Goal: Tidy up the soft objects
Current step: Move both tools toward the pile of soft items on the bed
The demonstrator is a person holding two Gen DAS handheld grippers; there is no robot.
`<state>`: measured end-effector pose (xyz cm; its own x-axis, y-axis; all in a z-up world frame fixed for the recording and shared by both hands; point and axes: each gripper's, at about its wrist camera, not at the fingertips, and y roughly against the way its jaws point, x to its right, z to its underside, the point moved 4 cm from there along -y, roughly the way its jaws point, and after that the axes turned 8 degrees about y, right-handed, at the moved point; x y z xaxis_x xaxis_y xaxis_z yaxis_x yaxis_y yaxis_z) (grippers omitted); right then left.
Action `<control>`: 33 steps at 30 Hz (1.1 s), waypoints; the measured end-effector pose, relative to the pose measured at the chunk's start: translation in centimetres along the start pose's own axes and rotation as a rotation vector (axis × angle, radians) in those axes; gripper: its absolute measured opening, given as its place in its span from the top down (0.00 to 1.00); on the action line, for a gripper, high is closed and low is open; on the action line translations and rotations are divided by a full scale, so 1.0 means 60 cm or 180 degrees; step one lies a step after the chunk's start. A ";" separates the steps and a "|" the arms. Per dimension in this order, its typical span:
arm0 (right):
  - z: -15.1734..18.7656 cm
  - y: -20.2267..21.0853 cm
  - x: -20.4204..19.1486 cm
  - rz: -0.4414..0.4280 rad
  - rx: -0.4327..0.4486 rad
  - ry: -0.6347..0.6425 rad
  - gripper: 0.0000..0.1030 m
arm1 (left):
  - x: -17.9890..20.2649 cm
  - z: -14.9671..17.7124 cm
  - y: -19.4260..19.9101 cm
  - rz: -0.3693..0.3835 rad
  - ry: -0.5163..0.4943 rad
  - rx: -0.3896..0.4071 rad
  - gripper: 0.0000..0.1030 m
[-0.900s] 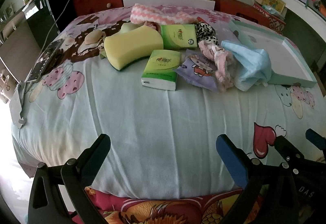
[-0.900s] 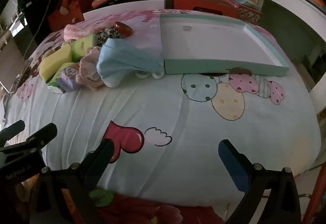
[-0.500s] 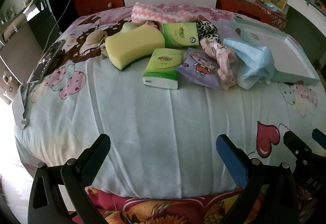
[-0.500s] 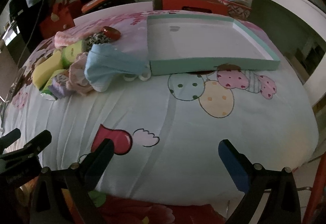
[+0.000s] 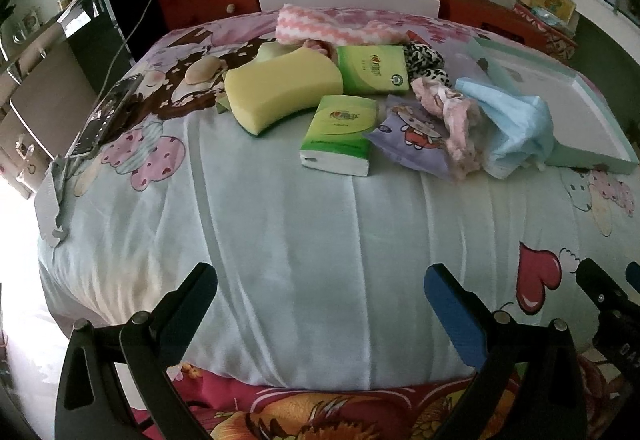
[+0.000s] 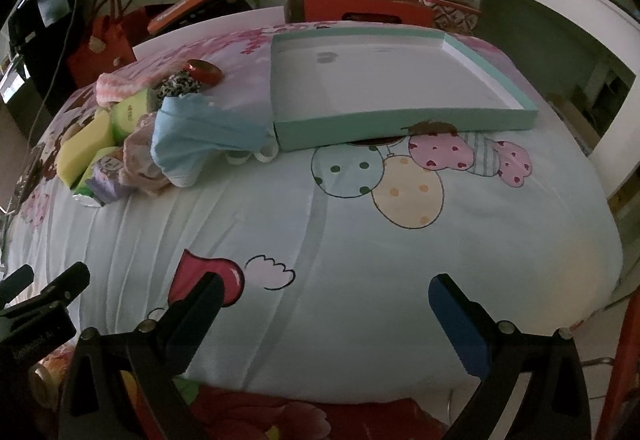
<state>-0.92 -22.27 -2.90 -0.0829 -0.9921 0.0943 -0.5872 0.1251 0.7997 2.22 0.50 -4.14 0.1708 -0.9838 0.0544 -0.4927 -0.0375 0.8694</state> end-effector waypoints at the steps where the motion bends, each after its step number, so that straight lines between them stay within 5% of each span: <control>1: 0.000 0.000 0.001 0.0005 -0.0004 0.0005 0.00 | 0.000 0.000 0.000 -0.0031 -0.0019 0.0013 0.00; 13: 0.002 -0.003 0.007 -0.0038 -0.0043 -0.0007 0.00 | 0.001 -0.006 -0.001 -0.0008 -0.0020 0.0247 0.00; 19: -0.002 0.003 0.007 -0.0171 -0.0050 -0.0046 0.00 | -0.012 -0.014 -0.002 0.0189 0.0167 0.0119 0.00; 23: -0.030 0.018 -0.001 -0.0166 0.0087 0.0072 0.00 | -0.030 -0.039 -0.002 0.0325 0.0431 0.0044 0.00; 33: -0.113 0.012 -0.064 -0.0471 0.0227 0.0403 0.00 | -0.025 -0.116 0.008 0.0459 0.0342 0.0306 0.00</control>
<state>4.42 -18.46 1.32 0.1078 -0.9926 0.0561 -0.6415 -0.0263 0.7667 7.69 3.15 -0.39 0.1801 -0.9560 0.2316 -0.5969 0.0809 0.7982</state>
